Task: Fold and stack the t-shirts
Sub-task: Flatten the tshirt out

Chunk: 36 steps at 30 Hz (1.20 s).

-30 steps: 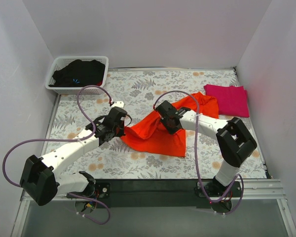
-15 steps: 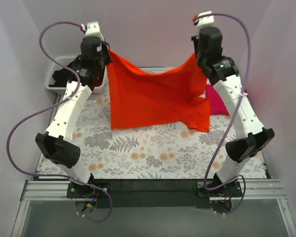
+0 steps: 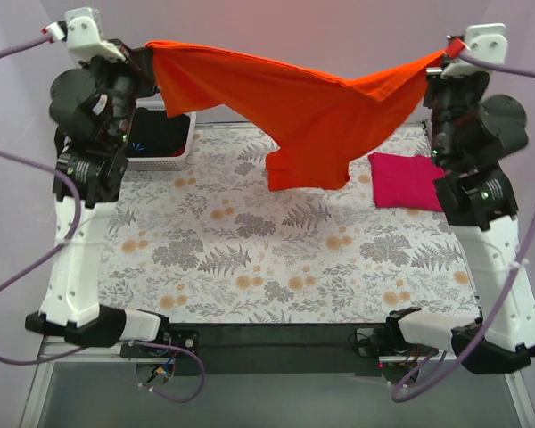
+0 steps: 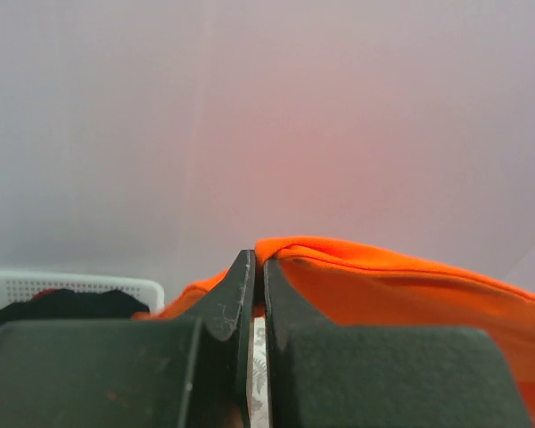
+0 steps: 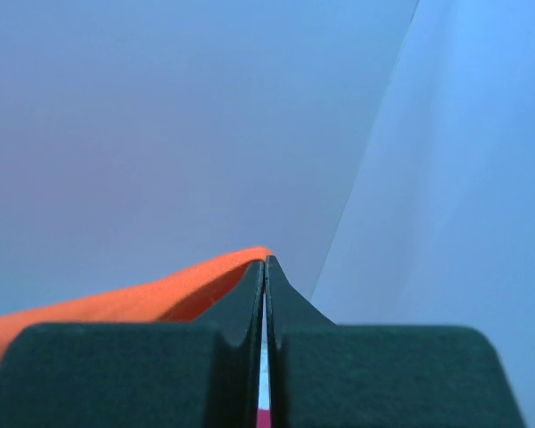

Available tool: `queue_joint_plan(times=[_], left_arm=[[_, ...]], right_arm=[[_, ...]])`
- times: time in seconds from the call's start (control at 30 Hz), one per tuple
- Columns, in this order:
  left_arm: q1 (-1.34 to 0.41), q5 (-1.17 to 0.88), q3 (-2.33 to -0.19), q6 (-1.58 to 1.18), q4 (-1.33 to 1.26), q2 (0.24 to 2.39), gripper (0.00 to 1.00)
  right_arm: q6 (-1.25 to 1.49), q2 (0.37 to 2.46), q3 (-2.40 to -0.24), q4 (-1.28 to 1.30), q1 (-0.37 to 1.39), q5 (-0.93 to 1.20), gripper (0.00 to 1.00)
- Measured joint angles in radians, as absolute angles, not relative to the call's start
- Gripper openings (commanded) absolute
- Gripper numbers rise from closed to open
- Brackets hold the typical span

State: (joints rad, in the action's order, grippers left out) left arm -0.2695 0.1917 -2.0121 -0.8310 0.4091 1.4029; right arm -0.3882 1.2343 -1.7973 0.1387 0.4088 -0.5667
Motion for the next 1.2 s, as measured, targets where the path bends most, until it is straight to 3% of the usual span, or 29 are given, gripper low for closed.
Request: queue_joint_plan(times=[0.3, 0.57, 0.77, 1.0, 1.2], left_arm=[[-0.271, 0.098, -1.971, -0.842, 0.424, 1.114, 0.00], [-0.270, 0.069, -2.054, -0.843, 0.516, 1.169, 0.00], [-0.269, 0.121, -1.855, -0.830, 0.511, 1.304, 0.00], [-0.205, 0.136, -1.482, -0.851, 0.444, 1.565, 0.00], [-0.137, 0.158, -1.401, -0.876, 0.396, 1.821, 0.00]], right_arm=[[-0.411, 0.979, -1.755, 0.097, 0.409, -0.385, 0.01], [-0.460, 1.036, -1.886, 0.125, 0.409, -0.287, 0.01], [-0.506, 1.178, -1.843, 0.133, 0.408, -0.273, 0.01], [-0.575, 1.457, -1.603, 0.083, 0.399, -0.276, 0.01], [-0.611, 1.780, -1.530, 0.050, 0.385, -0.273, 0.01]])
